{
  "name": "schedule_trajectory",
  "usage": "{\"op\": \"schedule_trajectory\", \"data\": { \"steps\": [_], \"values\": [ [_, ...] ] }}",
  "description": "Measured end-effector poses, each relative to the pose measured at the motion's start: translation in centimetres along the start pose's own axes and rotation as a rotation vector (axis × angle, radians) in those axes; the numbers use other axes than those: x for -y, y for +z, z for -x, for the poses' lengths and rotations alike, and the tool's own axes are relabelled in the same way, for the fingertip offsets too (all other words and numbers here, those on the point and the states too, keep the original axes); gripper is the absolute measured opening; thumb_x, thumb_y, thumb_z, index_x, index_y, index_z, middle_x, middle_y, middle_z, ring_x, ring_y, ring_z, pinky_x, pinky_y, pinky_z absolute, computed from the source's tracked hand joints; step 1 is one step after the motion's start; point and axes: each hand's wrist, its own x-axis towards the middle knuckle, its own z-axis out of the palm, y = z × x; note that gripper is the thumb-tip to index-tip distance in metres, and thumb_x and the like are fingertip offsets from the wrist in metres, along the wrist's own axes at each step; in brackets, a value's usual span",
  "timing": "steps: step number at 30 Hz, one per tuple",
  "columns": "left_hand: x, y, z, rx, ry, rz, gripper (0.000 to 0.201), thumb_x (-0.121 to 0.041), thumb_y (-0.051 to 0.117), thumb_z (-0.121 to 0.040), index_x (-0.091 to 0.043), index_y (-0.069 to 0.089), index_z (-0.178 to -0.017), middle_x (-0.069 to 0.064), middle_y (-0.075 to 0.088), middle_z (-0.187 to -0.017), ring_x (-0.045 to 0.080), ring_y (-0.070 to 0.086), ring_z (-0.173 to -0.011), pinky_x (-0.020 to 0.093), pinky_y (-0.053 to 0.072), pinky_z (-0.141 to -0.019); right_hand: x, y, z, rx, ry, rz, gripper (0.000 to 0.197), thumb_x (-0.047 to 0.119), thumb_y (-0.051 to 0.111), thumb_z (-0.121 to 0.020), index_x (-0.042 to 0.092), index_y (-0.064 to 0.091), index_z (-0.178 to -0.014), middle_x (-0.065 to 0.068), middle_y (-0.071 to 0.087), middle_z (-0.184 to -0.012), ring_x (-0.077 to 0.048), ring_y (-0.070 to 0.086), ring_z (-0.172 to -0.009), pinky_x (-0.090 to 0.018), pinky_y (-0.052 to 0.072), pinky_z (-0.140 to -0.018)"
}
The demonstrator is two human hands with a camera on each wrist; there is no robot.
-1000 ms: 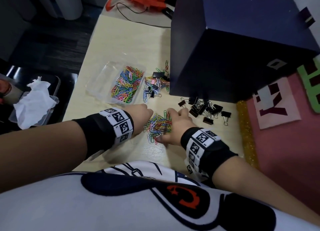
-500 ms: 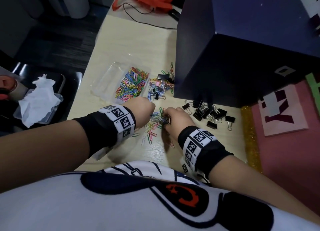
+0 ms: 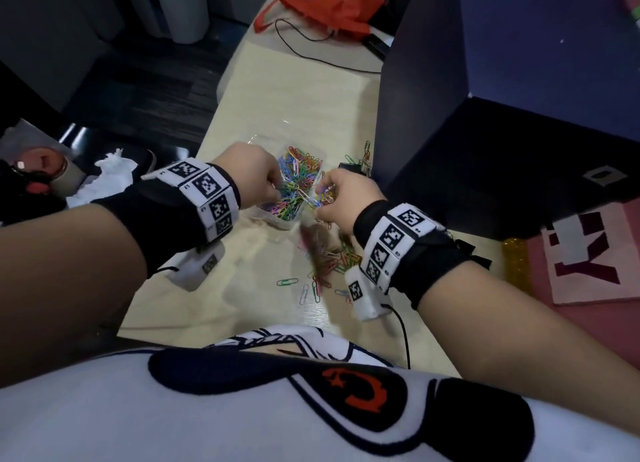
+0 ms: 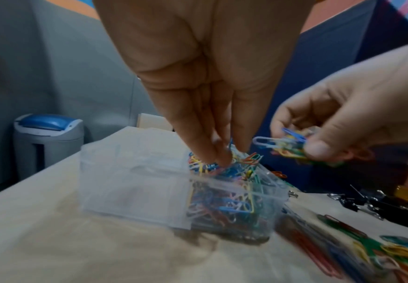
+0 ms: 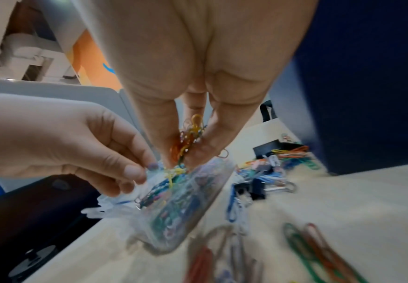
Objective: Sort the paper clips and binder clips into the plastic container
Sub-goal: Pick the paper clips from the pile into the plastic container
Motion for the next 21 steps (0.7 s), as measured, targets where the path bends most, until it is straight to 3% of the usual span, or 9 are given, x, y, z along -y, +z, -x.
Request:
{"op": "schedule_trajectory", "data": {
  "steps": [2,6,8,12,16,21],
  "values": [
    [0.4,0.1,0.1,0.028,-0.029,0.026,0.028,-0.024,0.07,-0.081,-0.019,0.071,-0.108,0.003,0.071,-0.102,0.023,0.063,-0.099,0.025,0.043,-0.081,1.4,0.0,-0.9,-0.019,-0.024,-0.036,0.026,0.022,0.074,-0.075,0.026,0.058,-0.095,0.003,0.062,-0.093,-0.02,0.059,-0.082,-0.024,0.045,-0.069],
    [0.8,0.1,0.3,-0.015,-0.06,0.056,0.024,-0.019,0.063,-0.086,-0.019,0.071,-0.109,0.003,0.072,-0.101,0.022,0.064,-0.098,0.029,0.047,-0.089,3.2,0.1,-2.1,-0.005,-0.043,-0.062,0.052,0.033,0.071,-0.082,0.021,0.051,-0.129,-0.002,0.063,-0.121,-0.023,0.06,-0.109,-0.031,0.047,-0.094],
    [1.0,0.2,0.1,-0.06,-0.074,0.054,0.024,-0.017,0.057,-0.089,-0.02,0.07,-0.108,0.003,0.071,-0.103,0.022,0.062,-0.1,0.029,0.045,-0.087,3.3,0.1,-2.3,0.016,-0.039,-0.048,0.05,0.029,0.063,-0.089,0.02,0.047,-0.135,-0.004,0.06,-0.127,-0.024,0.058,-0.114,-0.034,0.046,-0.098],
    [0.9,1.1,-0.7,-0.087,0.013,0.002,0.032,-0.018,0.048,-0.091,-0.021,0.062,-0.119,0.007,0.061,-0.121,0.028,0.057,-0.109,0.036,0.046,-0.09,1.7,-0.1,-1.8,-0.002,-0.008,-0.004,0.03,0.013,0.048,-0.094,0.02,0.057,-0.121,-0.004,0.064,-0.119,-0.024,0.06,-0.107,-0.03,0.048,-0.093],
    [-0.6,2.7,-0.9,0.071,0.164,-0.283,0.045,-0.037,0.037,-0.098,-0.027,0.038,-0.143,-0.006,0.029,-0.154,0.018,0.039,-0.134,0.043,0.033,-0.103,-0.3,0.8,-0.4,0.056,0.016,0.068,0.028,0.011,0.045,-0.093,0.023,0.061,-0.113,-0.003,0.065,-0.119,-0.023,0.06,-0.107,-0.027,0.047,-0.092],
    [-1.5,3.2,-2.4,0.22,0.062,-0.356,0.064,-0.053,0.025,-0.098,-0.022,0.011,-0.152,-0.006,-0.003,-0.161,0.013,0.011,-0.147,0.058,0.014,-0.113,-2.1,2.3,1.8,0.12,0.036,0.043,0.02,0.018,0.051,-0.092,0.025,0.065,-0.103,0.0,0.066,-0.113,-0.021,0.061,-0.104,-0.027,0.047,-0.092]
  ]
}}
